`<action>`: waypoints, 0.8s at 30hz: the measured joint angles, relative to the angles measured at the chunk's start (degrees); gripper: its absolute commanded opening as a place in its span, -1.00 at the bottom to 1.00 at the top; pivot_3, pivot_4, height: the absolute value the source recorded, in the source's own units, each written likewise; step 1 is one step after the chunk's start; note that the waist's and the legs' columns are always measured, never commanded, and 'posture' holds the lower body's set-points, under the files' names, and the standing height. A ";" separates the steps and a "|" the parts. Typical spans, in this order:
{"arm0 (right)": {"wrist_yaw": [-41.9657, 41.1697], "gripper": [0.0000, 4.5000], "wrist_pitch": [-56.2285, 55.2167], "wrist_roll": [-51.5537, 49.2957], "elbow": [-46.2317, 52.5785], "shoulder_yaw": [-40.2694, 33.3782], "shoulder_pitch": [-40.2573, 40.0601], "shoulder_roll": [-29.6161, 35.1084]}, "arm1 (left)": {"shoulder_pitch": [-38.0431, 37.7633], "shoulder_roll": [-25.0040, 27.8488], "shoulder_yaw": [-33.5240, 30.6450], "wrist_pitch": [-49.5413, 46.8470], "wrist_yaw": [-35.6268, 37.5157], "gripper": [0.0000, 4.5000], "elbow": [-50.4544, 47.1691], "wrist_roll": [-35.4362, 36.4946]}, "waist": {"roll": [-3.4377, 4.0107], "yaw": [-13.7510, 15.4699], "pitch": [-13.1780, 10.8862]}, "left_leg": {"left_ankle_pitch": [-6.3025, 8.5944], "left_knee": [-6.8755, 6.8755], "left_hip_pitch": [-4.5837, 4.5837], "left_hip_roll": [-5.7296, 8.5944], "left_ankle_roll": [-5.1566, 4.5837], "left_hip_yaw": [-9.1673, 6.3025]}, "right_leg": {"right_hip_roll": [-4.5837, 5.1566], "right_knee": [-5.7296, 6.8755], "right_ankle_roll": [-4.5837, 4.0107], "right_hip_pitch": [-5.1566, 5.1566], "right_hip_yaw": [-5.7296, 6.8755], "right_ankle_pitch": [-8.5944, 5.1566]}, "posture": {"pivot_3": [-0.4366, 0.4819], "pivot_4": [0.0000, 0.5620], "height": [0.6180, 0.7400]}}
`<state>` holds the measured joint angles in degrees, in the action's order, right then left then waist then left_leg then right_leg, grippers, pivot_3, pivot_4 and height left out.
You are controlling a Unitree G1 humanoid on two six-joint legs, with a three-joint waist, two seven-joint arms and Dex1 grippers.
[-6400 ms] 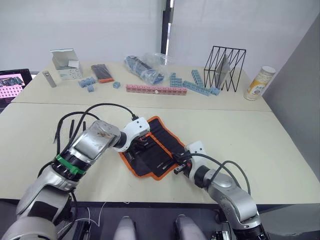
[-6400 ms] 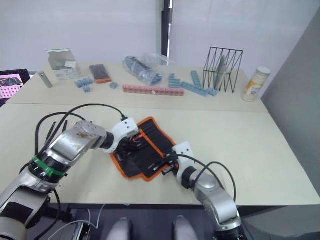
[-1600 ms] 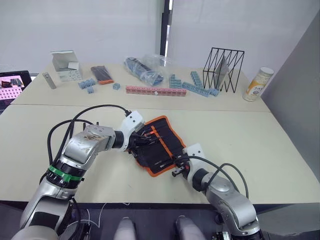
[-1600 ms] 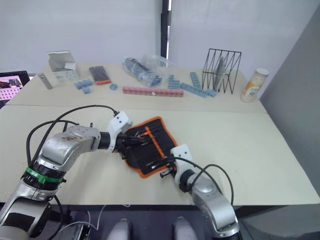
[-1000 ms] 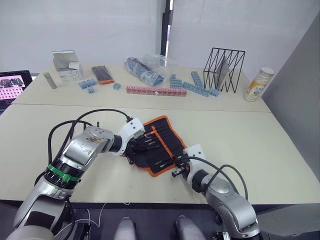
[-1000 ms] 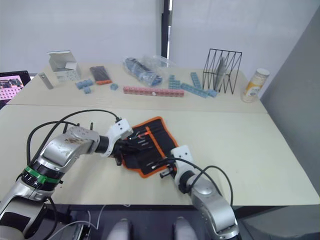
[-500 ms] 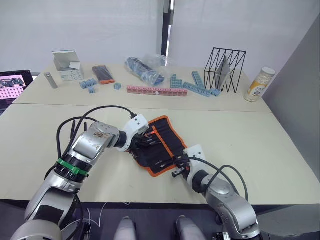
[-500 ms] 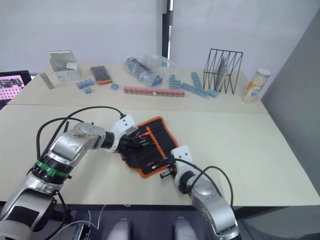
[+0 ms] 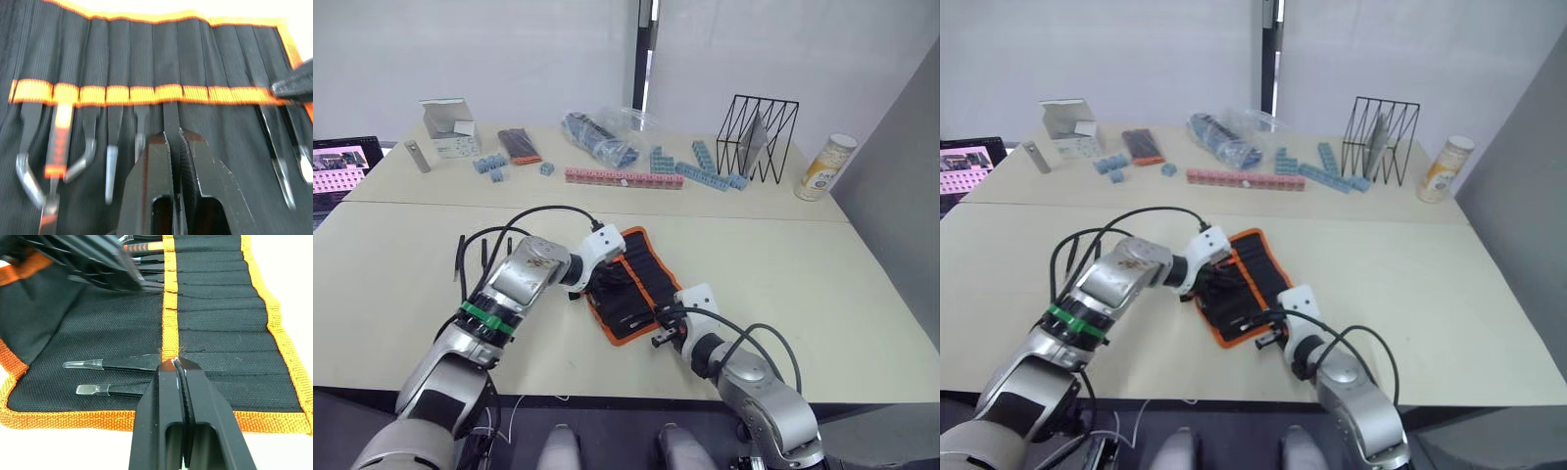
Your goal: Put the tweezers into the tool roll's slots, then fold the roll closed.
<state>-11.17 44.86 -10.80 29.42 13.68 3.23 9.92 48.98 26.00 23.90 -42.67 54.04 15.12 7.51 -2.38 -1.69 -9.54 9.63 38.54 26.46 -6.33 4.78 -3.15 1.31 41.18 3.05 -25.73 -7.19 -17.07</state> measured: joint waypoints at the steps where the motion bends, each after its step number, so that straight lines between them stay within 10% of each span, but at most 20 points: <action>1: -0.01 -1.00 0.18 0.00 0.05 0.05 0.05 0.01 | 0.48 -0.84 0.06 0.76 -0.06 -0.99 1.17 -0.60 | 0.00 0.00 0.00 | 0.00 0.00 0.00 0.00 0.00 0.00 | 0.00 0.00 0.00 0.00 -0.01 0.00 | -0.05 -0.47 -0.26; 16: -0.01 -1.00 1.31 0.51 0.48 0.52 -0.02 0.29 | 1.72 -4.59 -0.18 8.82 0.50 -0.99 9.24 -4.57 | 0.07 0.53 0.01 | 0.00 0.25 -0.21 0.06 0.00 -0.08 | 0.00 -0.06 0.04 0.42 -0.04 -0.04 | -0.05 -0.47 -0.26; 24: -0.03 -1.00 1.32 0.52 0.24 0.52 0.22 -0.23 | 0.52 2.62 -5.43 5.60 3.07 0.23 -2.16 -2.46 | 0.21 -0.54 -0.08 | 0.00 0.14 -0.19 0.06 0.00 -0.11 | 0.01 -0.06 0.04 0.41 -0.03 -0.04 | -0.05 -0.47 -0.26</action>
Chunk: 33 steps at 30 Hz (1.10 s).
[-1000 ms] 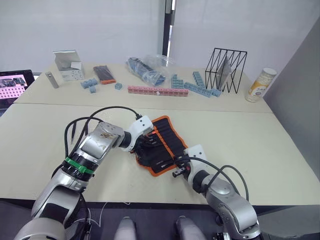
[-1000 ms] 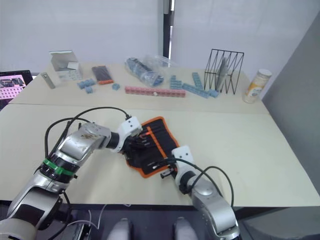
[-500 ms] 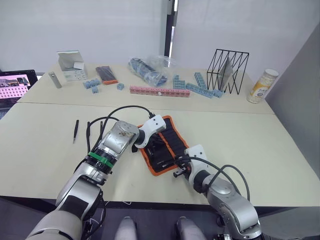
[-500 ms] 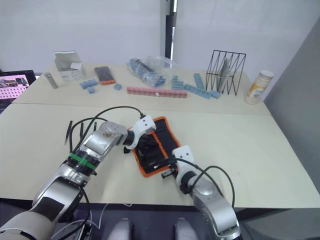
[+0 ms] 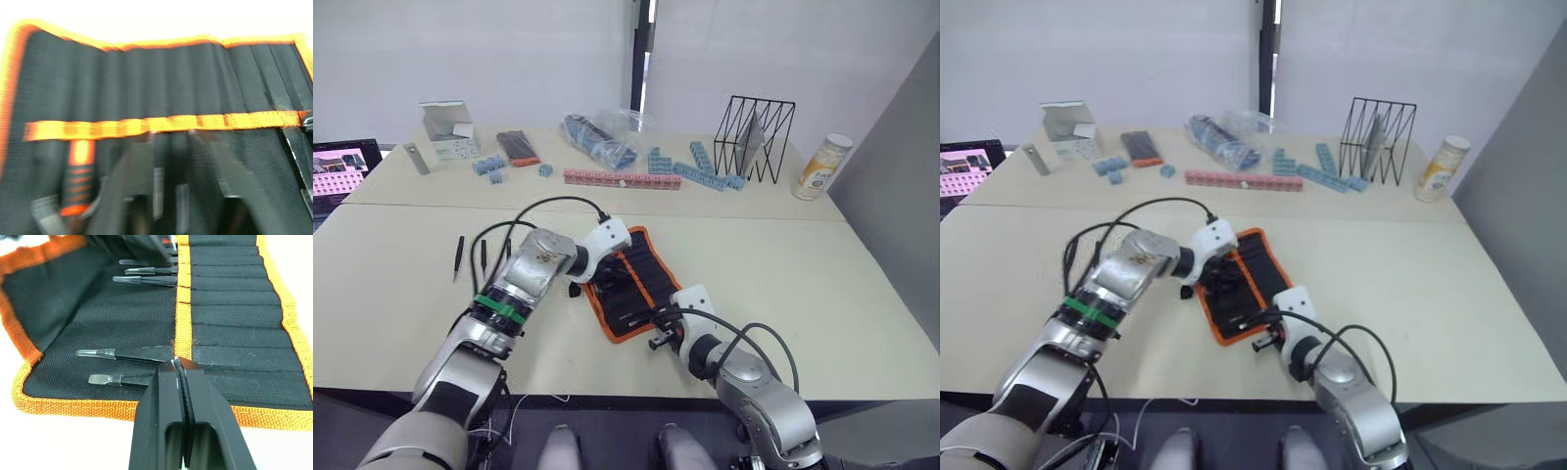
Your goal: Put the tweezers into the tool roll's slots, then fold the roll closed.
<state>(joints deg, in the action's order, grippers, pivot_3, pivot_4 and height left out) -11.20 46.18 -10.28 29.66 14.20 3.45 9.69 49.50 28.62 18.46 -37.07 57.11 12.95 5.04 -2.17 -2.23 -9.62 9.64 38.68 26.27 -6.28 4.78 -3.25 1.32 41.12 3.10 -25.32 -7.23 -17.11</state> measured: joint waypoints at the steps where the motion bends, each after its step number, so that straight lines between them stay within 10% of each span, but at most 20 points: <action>1: 0.01 -1.00 0.00 0.01 -0.07 -0.02 0.09 0.00 | -0.39 0.65 -0.96 -0.75 0.02 0.39 -1.59 0.62 | 0.00 -0.04 0.00 | 0.00 0.01 -0.01 0.00 0.00 -0.01 | 0.00 0.00 0.00 0.01 0.01 0.00 | -0.05 -0.47 -0.26; 5: -0.33 -1.00 -0.04 -0.04 -0.52 0.35 0.25 0.04 | -6.47 5.22 -7.41 -4.71 0.42 0.99 -11.21 5.00 | 0.09 -0.41 -0.06 | 0.00 0.00 -0.03 -0.01 0.00 0.01 | 0.01 -0.01 0.00 -0.01 -0.01 0.00 | -0.05 -0.47 -0.26; 23: -3.60 -1.00 -0.68 -0.17 -2.09 -0.53 1.73 2.13 | -51.49 15.65 -56.61 -2.30 -10.46 0.99 -17.39 14.21 | -0.06 -0.18 -0.17 | 0.30 0.03 -0.09 -0.07 0.48 0.25 | 0.22 -0.09 -0.09 -0.42 0.05 -0.06 | -0.05 -0.47 -0.26; 33: -5.29 -1.00 -0.90 -0.15 -3.30 -0.73 2.76 2.75 | -62.15 12.00 -64.98 -7.54 -16.42 0.99 -28.36 17.96 | -0.37 0.10 -0.18 | 0.39 0.03 -0.06 -0.10 0.62 0.28 | 0.25 -0.08 -0.13 -0.63 0.07 -0.08 | -0.05 -0.47 -0.26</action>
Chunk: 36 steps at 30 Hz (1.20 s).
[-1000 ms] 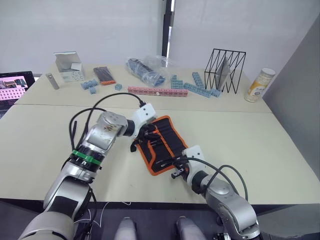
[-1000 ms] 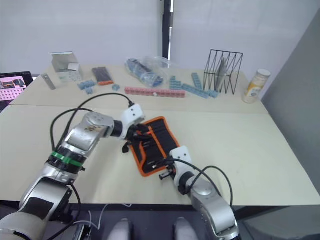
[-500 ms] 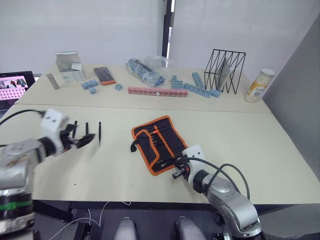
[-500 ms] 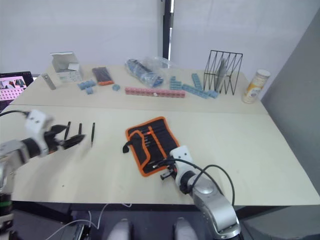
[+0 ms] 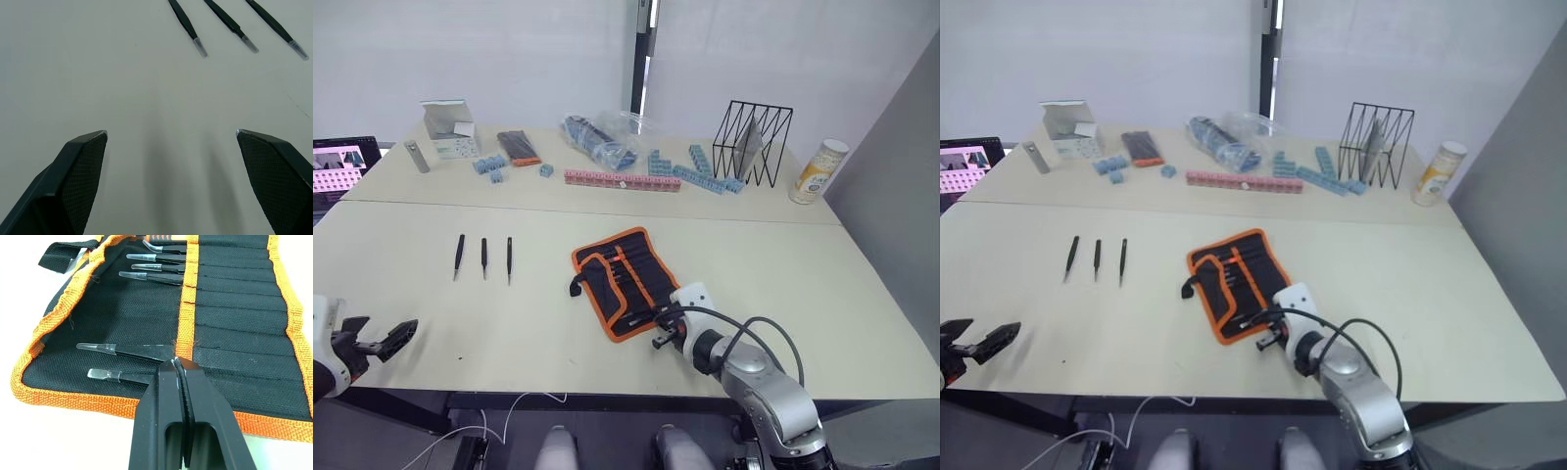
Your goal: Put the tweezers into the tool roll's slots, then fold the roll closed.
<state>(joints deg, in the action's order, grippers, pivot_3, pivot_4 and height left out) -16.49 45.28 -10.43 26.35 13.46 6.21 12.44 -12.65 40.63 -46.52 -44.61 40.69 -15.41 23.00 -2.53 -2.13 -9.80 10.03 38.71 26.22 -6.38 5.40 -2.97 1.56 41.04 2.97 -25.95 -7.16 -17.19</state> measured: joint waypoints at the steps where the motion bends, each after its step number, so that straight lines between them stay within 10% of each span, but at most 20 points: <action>1: -0.18 -1.00 -0.07 0.00 -0.08 0.01 0.08 0.00 | 0.01 -0.03 0.06 -0.33 -0.40 0.99 -0.24 0.11 | 0.00 -0.11 0.00 | 0.00 -0.01 0.00 0.00 0.00 0.00 | 0.00 0.00 0.00 -0.01 0.00 0.00 | -0.05 -0.47 -0.26; 21: -0.93 -1.00 -0.18 0.00 -1.23 0.08 1.29 -0.14 | 16.29 -0.31 15.05 2.02 -10.77 0.99 8.71 -1.45 | -0.10 -0.35 0.02 | -0.02 -0.01 0.01 0.00 -0.02 0.01 | -0.07 0.02 0.00 -0.02 -0.02 0.02 | -0.05 -0.47 -0.26; 36: -0.16 -1.00 -0.25 0.09 -2.09 -0.61 1.55 -0.79 | 35.29 -1.63 25.81 13.51 -17.20 0.99 36.50 -9.73 | -0.04 0.07 0.12 | -0.04 0.02 -0.22 0.02 -0.06 -0.02 | -0.11 0.03 0.02 0.34 0.00 0.03 | -0.05 -0.47 -0.26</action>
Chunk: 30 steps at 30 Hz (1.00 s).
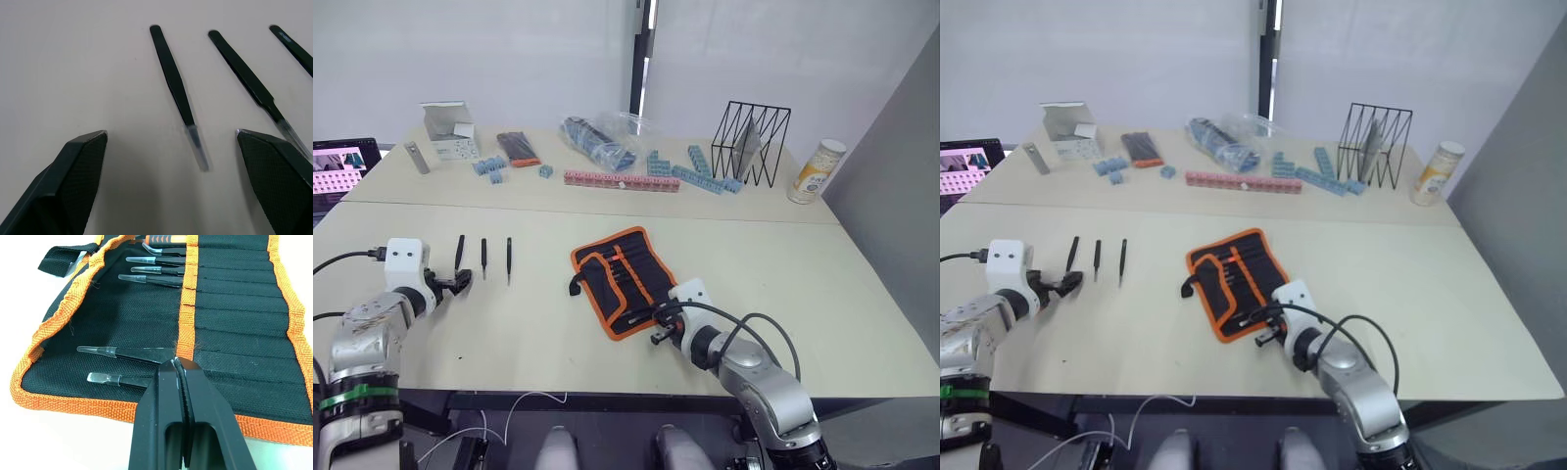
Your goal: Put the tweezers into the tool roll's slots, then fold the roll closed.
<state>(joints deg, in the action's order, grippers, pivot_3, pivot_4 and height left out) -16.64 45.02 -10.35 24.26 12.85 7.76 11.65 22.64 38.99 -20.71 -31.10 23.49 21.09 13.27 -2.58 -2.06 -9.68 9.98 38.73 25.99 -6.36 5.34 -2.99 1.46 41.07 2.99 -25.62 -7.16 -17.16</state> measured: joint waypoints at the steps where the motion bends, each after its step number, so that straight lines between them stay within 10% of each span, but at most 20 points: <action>1: 0.04 -1.00 0.01 0.00 -0.01 -0.01 -0.02 -0.01 | 0.64 -0.17 0.20 0.85 -0.14 0.99 1.46 -0.03 | 0.02 0.00 0.04 | 0.00 0.00 -0.09 0.00 0.00 0.00 | 0.00 0.00 0.00 0.11 0.00 0.00 | -0.05 -0.47 -0.26; 4: 0.49 -1.00 0.18 0.00 -0.01 -0.13 -0.17 0.00 | 2.87 -1.07 0.99 3.24 -0.23 0.88 5.71 -0.53 | 0.24 0.24 0.11 | 0.02 -0.02 -0.47 0.01 0.03 0.01 | 0.02 -0.02 0.00 0.44 -0.01 -0.01 | -0.05 -0.47 -0.26; 17: 0.97 -1.00 0.30 0.07 0.09 -0.67 -0.36 0.12 | 8.74 -3.73 3.84 7.24 -0.22 -0.97 13.45 -3.10 | 0.87 1.36 0.38 | 0.02 -0.02 -0.52 0.15 0.04 0.00 | 0.11 -0.03 0.02 0.48 -0.09 -0.02 | -0.05 -0.47 -0.26; 30: 0.75 -1.00 0.41 0.02 0.86 -0.51 -0.33 0.17 | 6.48 -2.74 2.71 3.31 -0.26 -0.99 5.34 -1.86 | 0.44 1.17 0.15 | 0.03 -0.08 -0.13 0.15 0.04 -0.06 | 0.10 -0.04 0.03 0.36 -0.05 -0.03 | -0.05 -0.47 -0.26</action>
<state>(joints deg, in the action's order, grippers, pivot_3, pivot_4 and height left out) -15.89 45.43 -10.32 25.12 12.34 7.43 11.82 29.12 36.25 -18.00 -27.79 23.23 26.43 11.42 -2.13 -0.89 -9.52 10.01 38.64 25.87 -6.22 5.38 -3.06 1.55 41.03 3.02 -25.25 -7.20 -17.19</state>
